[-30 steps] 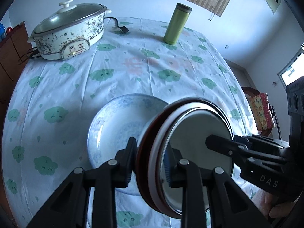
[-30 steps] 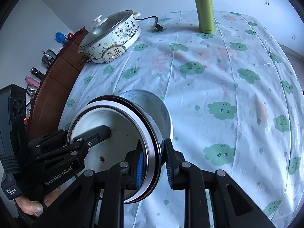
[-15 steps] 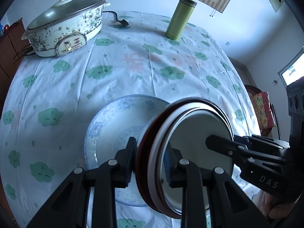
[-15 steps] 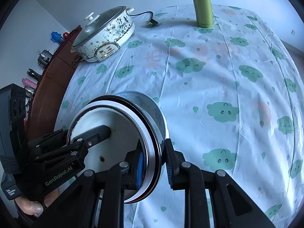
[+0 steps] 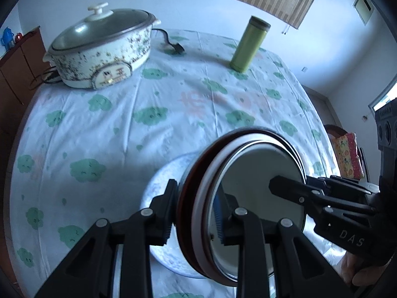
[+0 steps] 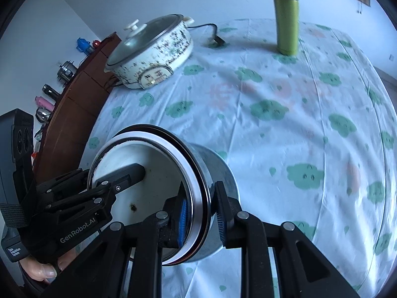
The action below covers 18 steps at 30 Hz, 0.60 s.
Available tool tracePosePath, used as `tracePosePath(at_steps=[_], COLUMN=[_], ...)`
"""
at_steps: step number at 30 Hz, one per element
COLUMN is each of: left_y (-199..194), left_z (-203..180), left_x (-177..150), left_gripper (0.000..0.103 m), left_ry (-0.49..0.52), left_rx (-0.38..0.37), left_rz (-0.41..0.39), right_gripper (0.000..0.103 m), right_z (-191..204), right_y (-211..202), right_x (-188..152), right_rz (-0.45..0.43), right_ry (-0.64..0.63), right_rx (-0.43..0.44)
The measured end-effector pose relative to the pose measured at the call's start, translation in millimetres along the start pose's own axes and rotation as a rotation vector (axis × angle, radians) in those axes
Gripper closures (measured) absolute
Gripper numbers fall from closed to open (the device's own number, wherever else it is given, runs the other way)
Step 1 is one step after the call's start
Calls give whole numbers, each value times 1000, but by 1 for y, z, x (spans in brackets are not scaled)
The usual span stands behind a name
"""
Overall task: Organize plates and bowls
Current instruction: 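Carry the bowl stack over the blue-and-white patterned bowl with both tools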
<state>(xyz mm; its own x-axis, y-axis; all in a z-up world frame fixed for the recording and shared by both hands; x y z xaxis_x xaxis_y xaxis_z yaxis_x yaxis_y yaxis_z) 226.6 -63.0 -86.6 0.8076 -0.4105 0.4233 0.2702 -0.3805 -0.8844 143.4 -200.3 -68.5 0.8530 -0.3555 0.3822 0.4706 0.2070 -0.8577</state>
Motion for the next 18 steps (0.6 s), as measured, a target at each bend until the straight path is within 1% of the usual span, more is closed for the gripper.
tracePosePath(at_steps=[3,10,12,18], left_y=[0,22,25,33], left_z=[3,6,5,8], left_x=[-3,-22,-25,-29], left_gripper=[77,77,77,77], left_ry=[-6,-34,-34,-40], left_rx=[7,4,5,3], left_rz=[5,83,90,108], right_gripper=[81,81,81,80], right_z=[4,-3,-6,-8], right_y=[0,22,28,36], right_x=[2,-14,-18,-22], right_rz=[7,83,101,118], right_ry=[-17,6,15,28], right_rx=[5,6,6,2])
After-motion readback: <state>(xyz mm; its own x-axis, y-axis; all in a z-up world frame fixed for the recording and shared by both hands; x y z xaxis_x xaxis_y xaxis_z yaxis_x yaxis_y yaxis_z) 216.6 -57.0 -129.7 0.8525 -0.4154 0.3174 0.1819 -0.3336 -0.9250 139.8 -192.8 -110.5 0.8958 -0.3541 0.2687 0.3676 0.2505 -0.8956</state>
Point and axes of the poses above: each gripper's, at about its wrist camera, not at the fingertips, and y roughly the way its jaws point, z to its left, x to its top, the point moved 2 cm from there along y, roughly the way its jaws point, and after that the axes turned 1 degree about x, right-handed, at the moved point
